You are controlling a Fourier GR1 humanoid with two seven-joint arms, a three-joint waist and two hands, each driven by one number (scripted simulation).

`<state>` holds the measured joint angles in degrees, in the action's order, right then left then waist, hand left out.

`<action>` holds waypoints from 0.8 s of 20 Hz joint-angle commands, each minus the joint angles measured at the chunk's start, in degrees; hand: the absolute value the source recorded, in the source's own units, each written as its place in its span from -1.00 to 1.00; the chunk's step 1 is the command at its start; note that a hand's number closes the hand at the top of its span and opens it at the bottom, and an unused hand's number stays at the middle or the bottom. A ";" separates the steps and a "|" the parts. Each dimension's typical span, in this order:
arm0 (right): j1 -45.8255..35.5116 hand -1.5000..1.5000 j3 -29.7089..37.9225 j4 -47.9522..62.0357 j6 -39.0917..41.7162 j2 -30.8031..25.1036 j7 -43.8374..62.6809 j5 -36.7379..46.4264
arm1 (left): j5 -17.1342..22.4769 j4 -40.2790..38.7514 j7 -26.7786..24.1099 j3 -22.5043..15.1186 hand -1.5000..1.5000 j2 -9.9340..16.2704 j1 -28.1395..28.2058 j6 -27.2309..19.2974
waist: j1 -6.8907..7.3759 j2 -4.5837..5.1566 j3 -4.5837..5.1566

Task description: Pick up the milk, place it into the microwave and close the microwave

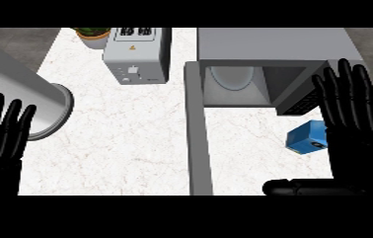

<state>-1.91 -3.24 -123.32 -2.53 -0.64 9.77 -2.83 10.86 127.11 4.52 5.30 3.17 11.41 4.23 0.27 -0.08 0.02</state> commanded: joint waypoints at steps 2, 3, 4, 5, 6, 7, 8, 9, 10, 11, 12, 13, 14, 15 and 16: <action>2.96 -1.00 -0.97 0.54 -3.34 0.59 -2.60 5.43 | 1.73 -1.21 -4.59 0.90 -1.00 -0.94 4.97 3.66 | -0.05 0.02 0.00; 5.81 -1.00 2.92 -2.18 -1.23 -1.00 -1.28 1.66 | 3.93 0.66 -3.23 4.53 -1.00 0.87 5.35 3.83 | -0.15 -0.02 -0.01; -0.71 -1.00 4.85 0.57 -2.71 -1.71 1.28 2.36 | 4.25 -0.76 -2.91 4.67 -1.00 1.12 4.27 4.45 | -0.02 0.04 0.00; 3.58 -1.00 5.65 0.65 -1.87 -1.44 -1.81 1.29 | 2.22 4.68 -2.98 0.62 -1.00 -1.84 9.65 4.15 | 0.05 -0.02 -0.02; 3.18 -1.00 2.80 0.16 -3.46 -0.74 -0.14 5.31 | 0.35 4.78 -2.14 -1.04 -1.00 -2.40 9.15 3.65 | -0.02 0.00 -0.01; 2.14 -1.00 7.39 3.46 -2.04 -1.90 -2.79 1.23 | 2.83 2.55 -0.67 2.30 -1.00 -0.72 5.42 3.15 | -0.12 0.06 -0.02; 4.07 -1.00 0.46 4.21 -5.94 0.55 -5.41 7.27 | 1.22 5.34 -0.45 0.40 -1.00 -1.46 6.24 2.98 | -0.04 0.03 -0.02; 5.17 -1.00 5.04 3.21 -2.77 -0.70 -3.49 2.51 | 5.73 2.67 -1.44 5.46 -1.00 0.97 5.96 5.54 | -0.13 0.03 -0.01; 3.94 -1.00 5.32 3.08 -4.14 -0.66 -2.71 3.97 | 1.47 0.45 -7.45 1.23 -1.00 -3.03 10.00 6.32 | -0.05 0.02 0.00; 3.83 -1.00 4.94 5.77 -3.25 -0.38 -5.20 3.52 | 6.74 4.35 -0.33 5.49 -1.00 0.33 8.23 6.23 | -0.02 0.03 -0.02; 5.02 -1.00 7.35 5.04 -2.51 -1.59 -4.85 1.93 | 5.67 1.74 -5.22 5.94 -1.00 -0.11 8.41 7.91 | -0.09 0.03 -0.01; 0.72 -1.00 9.21 13.34 -3.27 -1.40 -7.90 2.06 | 7.93 0.97 -5.06 7.09 -1.00 0.62 9.18 8.99 | 0.25 0.10 -0.02; 3.14 -1.00 8.48 10.56 -2.62 -0.99 -7.74 0.96 | 5.40 3.67 0.42 5.41 -1.00 0.22 5.73 5.37 | -0.13 0.06 -0.03; 5.23 -1.00 9.47 9.16 -2.36 -1.20 -7.63 0.06 | 6.78 3.66 -6.83 6.27 -1.00 -1.69 14.63 10.43 | 0.13 -0.02 -0.01; 3.44 -1.00 8.07 14.34 -2.90 -0.17 -11.47 2.33 | 6.72 0.16 -7.85 8.06 -1.00 -1.01 11.39 10.25 | 0.10 0.05 -0.01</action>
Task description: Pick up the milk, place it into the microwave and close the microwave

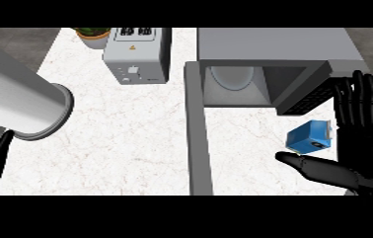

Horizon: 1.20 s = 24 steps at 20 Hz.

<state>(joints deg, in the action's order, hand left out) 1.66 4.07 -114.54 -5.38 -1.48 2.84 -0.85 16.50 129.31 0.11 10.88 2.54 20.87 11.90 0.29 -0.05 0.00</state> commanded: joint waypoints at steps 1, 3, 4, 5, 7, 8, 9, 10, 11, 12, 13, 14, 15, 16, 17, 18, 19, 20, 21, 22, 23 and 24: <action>1.06 -1.00 5.02 5.68 1.90 -1.66 -4.33 -3.35 | 0.58 3.84 -0.49 -0.81 -1.00 -1.89 4.80 2.12 | 0.07 -0.01 -0.02; 3.68 -1.00 2.71 6.81 1.21 0.68 -7.31 -1.57 | -0.61 0.86 -1.29 0.08 -1.00 -1.82 3.16 2.50 | -0.09 0.00 -0.01; 0.70 -1.00 5.47 11.36 1.37 -1.00 -8.39 -2.09 | 2.24 6.74 3.79 0.28 -1.00 -1.00 4.68 1.53 | 0.14 0.02 -0.03; 2.13 -1.00 6.80 14.76 1.73 -0.98 -11.94 -2.11 | 2.42 4.15 -0.10 1.31 -1.00 -0.90 5.48 3.74 | 0.21 0.03 -0.03; 1.15 -1.00 5.79 14.23 1.12 -0.73 -10.62 -1.52 | 2.78 4.47 0.47 2.13 -1.00 -1.62 4.83 3.91 | 0.05 0.00 0.00; 5.51 -1.00 8.82 8.26 4.29 -2.77 -8.37 -6.46 | 0.80 1.88 0.02 2.09 -1.00 -1.40 2.34 3.16 | -0.31 -0.02 0.00; 6.03 -1.00 6.73 12.78 3.34 -0.55 -13.28 -3.39 | -4.35 -1.33 -4.69 -3.59 -1.00 -2.47 3.11 0.89 | -0.26 0.02 0.00; 3.22 -1.00 7.47 15.87 2.30 -1.02 -13.21 -2.78 | 0.44 4.07 -0.93 -0.59 -1.00 -2.48 5.87 3.54 | 0.01 0.00 -0.01; 5.44 -1.00 9.25 17.58 3.60 -1.26 -17.00 -4.02 | 0.82 1.74 -2.56 2.02 -1.00 -1.83 4.86 4.50 | -0.06 0.01 -0.01; 3.43 -1.00 9.38 15.98 2.31 -2.24 -12.94 -3.48 | 3.45 4.12 3.55 2.97 -1.00 -0.30 0.76 1.85 | -0.18 0.02 -0.01; 5.60 -1.00 10.42 18.80 4.82 -2.49 -17.34 -4.86 | -1.00 3.82 -0.61 0.09 -1.00 -2.48 4.02 2.43 | -0.13 0.01 -0.01; 5.27 -1.00 10.73 21.47 4.90 -2.22 -19.36 -4.75 | 1.54 5.04 0.48 0.61 -1.00 -2.49 6.14 4.10 | -0.01 0.00 -0.02; 6.76 -1.00 10.10 19.96 4.67 -1.46 -19.53 -4.39 | 1.19 3.74 -3.31 0.64 -1.00 -2.50 8.13 5.67 | -0.01 -0.03 0.00; 4.05 -1.00 9.98 26.48 4.47 -1.54 -22.81 -2.84 | 3.02 0.61 -2.52 3.19 -1.00 -1.67 5.60 6.55 | 0.07 0.04 -0.01; 4.29 -1.00 9.79 22.54 2.42 -1.32 -19.58 -2.38 | -1.73 1.08 -5.08 -0.40 -1.00 -2.51 6.94 5.06 | -0.03 0.00 0.00; 2.26 -1.00 9.64 28.58 3.86 -1.73 -22.84 -2.15 | -4.22 2.02 -4.51 -4.48 -1.00 -2.51 5.84 1.05 | 0.02 0.05 -0.02; 3.90 -1.00 11.99 29.35 7.46 -3.67 -23.99 -5.57 | 2.98 4.44 -1.87 1.74 -1.00 -1.68 8.37 6.75 | 0.09 0.00 -0.02; 3.17 -1.00 13.23 27.93 7.03 -5.10 -21.90 -5.99 | 0.51 1.55 -1.23 0.82 -1.00 -2.51 4.00 4.38 | -0.15 0.02 -0.01; 3.23 -1.00 14.45 33.04 9.37 -5.81 -26.92 -6.81 | 2.60 2.23 -2.47 3.09 -1.00 -1.87 6.78 6.25 | 0.04 0.02 -0.02; 4.74 -1.00 13.48 30.82 9.63 -5.80 -25.65 -6.14 | -1.90 3.94 -2.06 -4.04 -1.00 -2.52 7.01 2.96 | -0.11 0.01 -0.01; 2.90 -1.00 10.99 34.70 7.33 -3.03 -29.20 -3.05 | -2.13 1.51 -6.37 -3.98 -1.00 -2.52 9.18 3.42 | 0.11 0.01 -0.01; 4.76 -1.00 12.63 33.91 9.56 -4.69 -29.42 -4.93 | 1.76 6.97 1.71 -0.42 -1.00 -2.32 6.82 3.84 | -0.08 0.01 -0.02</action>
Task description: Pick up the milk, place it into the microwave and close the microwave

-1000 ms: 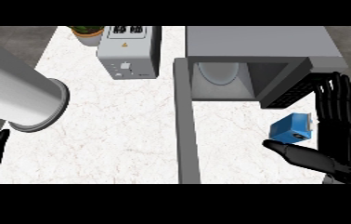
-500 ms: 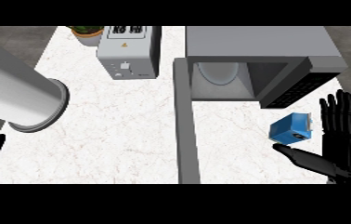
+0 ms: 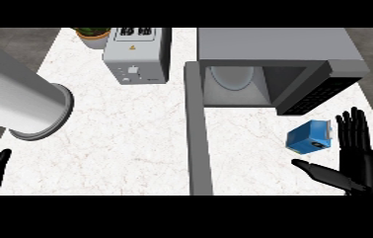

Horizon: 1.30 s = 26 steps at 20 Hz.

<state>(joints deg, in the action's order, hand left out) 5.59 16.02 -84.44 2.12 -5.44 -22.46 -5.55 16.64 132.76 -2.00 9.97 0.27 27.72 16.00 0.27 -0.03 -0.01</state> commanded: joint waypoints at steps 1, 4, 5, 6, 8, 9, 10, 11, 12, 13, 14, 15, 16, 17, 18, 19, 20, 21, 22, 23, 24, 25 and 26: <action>-4.98 -1.00 2.68 7.76 1.59 -3.75 -2.86 -0.54 | 3.30 -1.94 -0.48 3.28 -1.00 0.69 -0.01 2.52 | 0.13 0.02 0.00; -3.36 -1.00 1.93 8.37 4.04 -5.20 -5.20 0.45 | 0.95 -3.77 -1.77 3.10 -1.00 -0.06 -2.09 2.97 | -0.07 0.01 0.01; -1.94 -1.00 1.20 12.01 3.39 -3.38 -10.32 2.23 | 1.53 -3.82 -0.67 4.14 -1.00 0.46 -2.18 2.69 | -0.05 0.02 0.00; -4.81 -1.00 2.06 14.04 3.30 -4.20 -9.88 1.35 | 0.77 0.24 -3.70 -0.79 -1.00 -0.24 4.93 2.64 | 0.25 -0.02 0.00; -2.92 -1.00 1.72 11.70 3.31 -4.19 -8.63 1.33 | 4.54 1.52 -1.29 3.90 -1.00 -0.25 3.34 3.72 | 0.08 -0.03 0.01; -3.53 -1.00 1.57 13.08 2.63 -3.36 -9.70 1.49 | -1.01 -3.39 -7.23 -2.96 -1.00 -0.26 4.43 2.10 | 0.08 -0.03 0.01; -10.50 -1.00 3.57 22.41 2.55 -5.72 -12.02 1.53 | 0.51 0.11 -4.38 0.40 -1.00 -0.26 4.54 3.30 | 0.43 0.04 -0.02; -4.97 -1.00 3.29 18.98 3.72 -4.94 -14.23 1.16 | 5.21 -0.07 -1.88 4.28 -1.00 0.18 3.75 4.60 | 0.10 -0.01 0.00; -9.87 -1.00 3.93 26.17 3.30 -6.10 -16.58 2.02 | 0.65 -2.28 -4.84 0.46 -1.00 -0.26 3.76 4.07 | 0.28 0.05 -0.02; -6.57 -1.00 1.58 18.30 0.87 -3.83 -11.35 2.88 | 6.57 -0.61 -2.45 8.07 -1.00 2.24 2.10 4.56 | 0.08 -0.02 0.01; -6.75 -1.00 3.45 20.73 1.07 -4.87 -12.96 1.84 | 0.78 -4.90 -2.54 3.48 -1.00 0.14 -2.49 2.80 | -0.15 0.04 0.00; -11.29 -1.00 2.24 24.95 -5.03 -1.45 -13.87 4.79 | -1.19 -2.97 -3.66 0.28 -1.00 -0.24 -0.59 1.39 | 0.18 0.09 -0.02; -9.79 -1.00 5.20 27.88 -2.25 -5.44 -16.12 3.43 | 4.77 3.78 2.22 2.49 -1.00 -0.16 2.85 2.06 | 0.33 0.06 -0.04; -14.13 -1.00 6.44 32.61 -3.41 -6.93 -15.65 3.45 | 3.77 0.97 -0.25 3.86 -1.00 0.38 1.63 2.98 | 0.48 0.11 -0.04; -10.62 -1.00 4.13 28.19 -6.58 -3.14 -15.69 4.88 | 2.18 -0.88 -4.28 1.00 -1.00 -0.25 5.37 2.98 | 0.33 0.00 0.00; -16.65 -1.00 7.10 36.57 -7.11 -7.24 -16.22 4.96 | 3.73 -0.89 -0.15 3.74 -1.00 1.01 0.14 2.46 | 0.54 0.22 -0.06; -12.06 -1.00 6.13 35.67 -7.20 -6.45 -18.59 6.12 | 5.57 0.93 -0.10 5.55 -1.00 1.64 2.31 3.58 | 0.42 0.10 -0.04; -14.49 -1.00 6.54 37.78 -7.14 -6.91 -18.01 5.20 | 0.84 -1.50 -0.93 1.83 -1.00 -0.23 0.26 1.82 | 0.19 0.10 -0.02; -14.89 -1.00 7.96 40.57 -5.73 -9.41 -19.70 4.69 | 5.50 -0.55 1.29 5.88 -1.00 1.96 -0.66 2.56 | 0.25 0.12 -0.04; -16.07 -1.00 8.02 44.73 -8.04 -7.30 -24.07 5.25 | 3.51 -0.66 0.86 4.59 -1.00 0.64 -0.81 2.23 | 0.33 0.14 -0.05; -15.16 -1.00 8.70 43.39 -3.58 -11.42 -22.18 3.86 | 6.23 -0.41 0.69 8.09 -1.00 2.88 -1.28 3.50 | 0.22 0.08 -0.03; -15.94 -1.00 7.82 47.04 -5.64 -10.06 -25.09 5.50 | 3.11 2.03 -0.40 3.65 -1.00 -0.20 3.92 4.69 | 0.46 0.07 -0.04; -18.31 -1.00 9.74 52.10 -0.81 -13.64 -26.08 3.58 | 2.69 1.99 0.05 2.36 -1.00 -0.21 3.03 2.97 | 0.58 0.14 -0.07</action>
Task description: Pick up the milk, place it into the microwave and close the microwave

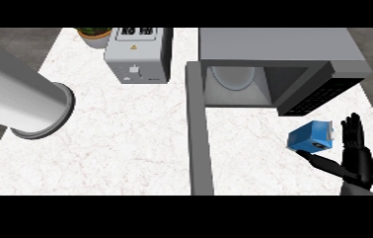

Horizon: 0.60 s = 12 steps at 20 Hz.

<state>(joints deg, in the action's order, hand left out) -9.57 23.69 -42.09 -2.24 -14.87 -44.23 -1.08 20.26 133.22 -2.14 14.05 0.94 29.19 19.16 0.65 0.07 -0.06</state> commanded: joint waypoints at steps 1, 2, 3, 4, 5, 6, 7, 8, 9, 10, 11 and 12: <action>-3.90 -1.00 1.26 9.67 4.53 -2.14 -4.67 -1.60 | 3.07 2.45 4.17 1.79 -1.00 0.46 -0.36 -0.67 | 0.08 0.02 -0.02; -1.20 -1.00 0.59 10.35 10.10 -2.71 -8.13 -1.66 | 0.36 -1.32 -1.80 -0.41 -1.00 -0.89 0.73 0.72 | 0.26 0.08 -0.05; -3.72 -1.00 -0.43 9.51 13.94 -3.33 -4.26 -2.32 | -0.33 -1.77 0.04 0.39 -1.00 0.02 -1.43 0.51 | 0.13 0.12 -0.06; -0.05 -1.00 -2.17 7.07 20.73 -2.82 -5.42 -2.82 | -0.30 1.18 0.17 -2.00 -1.00 -0.90 0.56 -1.23 | -0.14 -0.09 -0.06; -2.27 -1.00 -4.36 8.51 20.14 -1.95 -3.73 -0.75 | -0.13 -0.30 -0.19 -1.84 -1.00 -0.91 1.14 -0.26 | 0.42 0.01 -0.04; -3.01 -1.00 -4.59 9.29 25.49 -3.75 -4.03 -1.50 | 0.23 -0.74 1.58 -0.53 -1.00 -0.24 -2.02 -1.39 | 0.04 0.17 -0.09; -1.25 -1.00 -5.22 7.47 28.67 -2.91 -4.80 -2.24 | -0.43 -0.35 -0.37 -1.67 -1.00 -0.91 1.61 0.55 | 0.03 -0.17 0.01; -4.06 -1.00 -5.47 10.51 27.31 -1.99 -7.94 -1.18 | -0.11 -1.46 -0.77 -0.30 -1.00 -0.64 -0.47 0.45 | 0.48 0.12 -0.08; -3.54 -1.00 -4.47 10.19 28.61 -1.94 -10.07 -2.63 | -0.29 2.45 4.37 -2.32 -1.00 -0.47 -1.62 -2.05 | -0.09 0.11 -0.11; -2.38 1.00 -5.31 9.80 30.20 -2.03 -11.16 -2.34 | -2.74 -0.71 0.98 -3.92 -1.00 -0.92 -1.23 -2.00 | -0.21 0.05 -0.06; -3.93 1.00 -5.35 8.13 28.22 -0.54 -9.20 -3.11 | -1.13 -3.19 0.56 -0.14 -1.00 0.03 -3.19 -0.94 | -0.34 -0.02 0.01; -4.16 1.00 -5.50 7.14 23.90 -1.25 -8.75 -2.14 | -2.48 -5.03 -0.91 -0.97 -1.00 -0.92 -3.16 -0.05 | -0.34 -0.07 0.04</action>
<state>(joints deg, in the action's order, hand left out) -12.72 19.02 -34.31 19.11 -16.51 -49.08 -3.21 19.14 131.57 -1.60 12.77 0.38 27.63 18.46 0.54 0.08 -0.09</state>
